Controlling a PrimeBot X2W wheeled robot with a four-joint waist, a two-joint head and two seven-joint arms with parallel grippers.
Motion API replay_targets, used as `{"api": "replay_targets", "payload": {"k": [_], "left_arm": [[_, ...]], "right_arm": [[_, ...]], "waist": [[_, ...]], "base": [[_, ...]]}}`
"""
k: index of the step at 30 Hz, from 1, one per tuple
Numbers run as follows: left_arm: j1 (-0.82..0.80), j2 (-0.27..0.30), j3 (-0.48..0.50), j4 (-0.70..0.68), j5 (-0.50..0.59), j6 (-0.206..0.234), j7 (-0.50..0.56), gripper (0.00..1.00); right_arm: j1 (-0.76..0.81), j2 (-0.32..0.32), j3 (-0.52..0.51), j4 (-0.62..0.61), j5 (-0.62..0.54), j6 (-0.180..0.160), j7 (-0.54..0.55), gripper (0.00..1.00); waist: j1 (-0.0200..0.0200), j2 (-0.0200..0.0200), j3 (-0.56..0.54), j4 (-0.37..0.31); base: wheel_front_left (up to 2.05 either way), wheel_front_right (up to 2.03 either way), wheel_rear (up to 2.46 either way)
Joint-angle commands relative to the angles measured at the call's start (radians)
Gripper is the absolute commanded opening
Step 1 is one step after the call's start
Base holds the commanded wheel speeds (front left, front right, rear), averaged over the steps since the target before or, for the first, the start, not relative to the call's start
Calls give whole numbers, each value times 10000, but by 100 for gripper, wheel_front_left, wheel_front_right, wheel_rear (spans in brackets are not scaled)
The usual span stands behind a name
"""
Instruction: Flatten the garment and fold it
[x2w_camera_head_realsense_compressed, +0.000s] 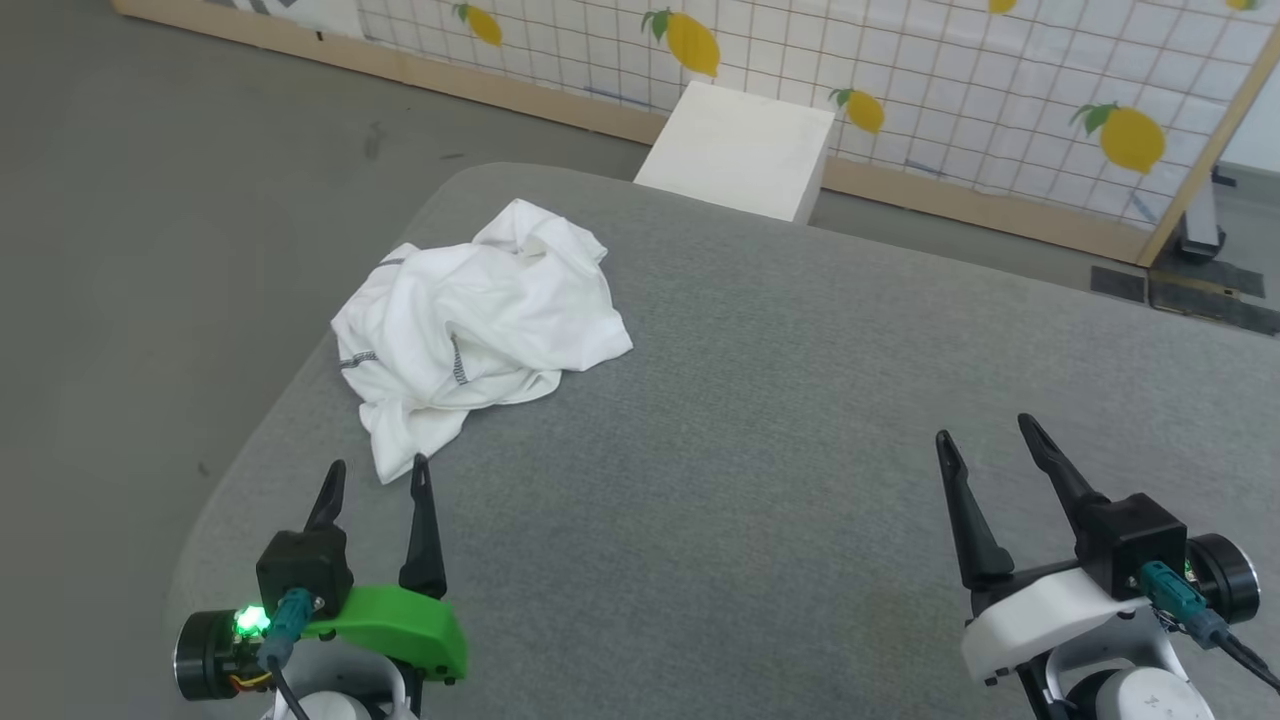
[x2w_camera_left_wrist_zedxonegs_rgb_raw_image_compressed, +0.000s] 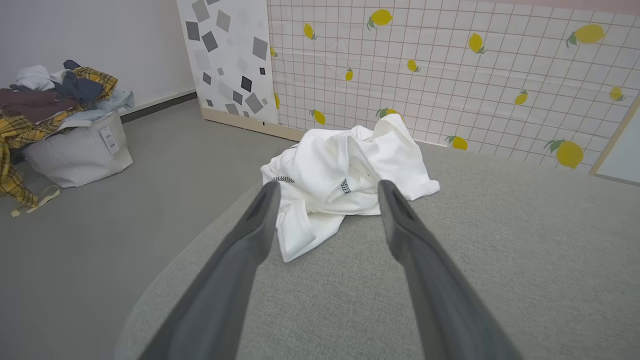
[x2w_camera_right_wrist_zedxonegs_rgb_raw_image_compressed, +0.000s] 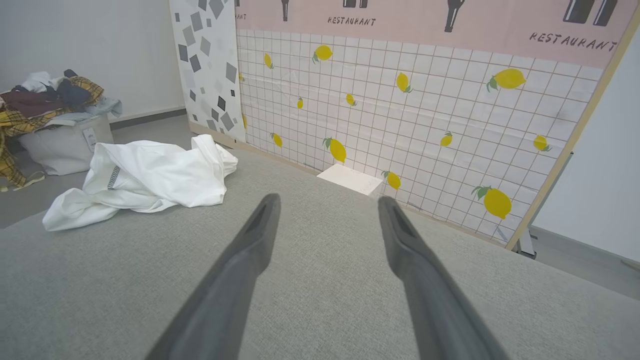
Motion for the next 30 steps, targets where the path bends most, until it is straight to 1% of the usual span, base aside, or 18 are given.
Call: {"api": "replay_targets", "payload": {"k": [1, 30], "left_arm": [[-117, 63, -47, 49, -145, 98, -102, 100], [-282, 230, -448, 515, -717, 580, -739, 100]], "right_arm": [[-75, 14, 27, -1, -83, -10, -88, 100], [-133, 22, 87, 78, -67, -14, -503, 100]], "waist": [[-1, 0, 18, 108], [-1, 0, 120, 1447]], "base": [[0, 0, 0], [0, 0, 0]]}}
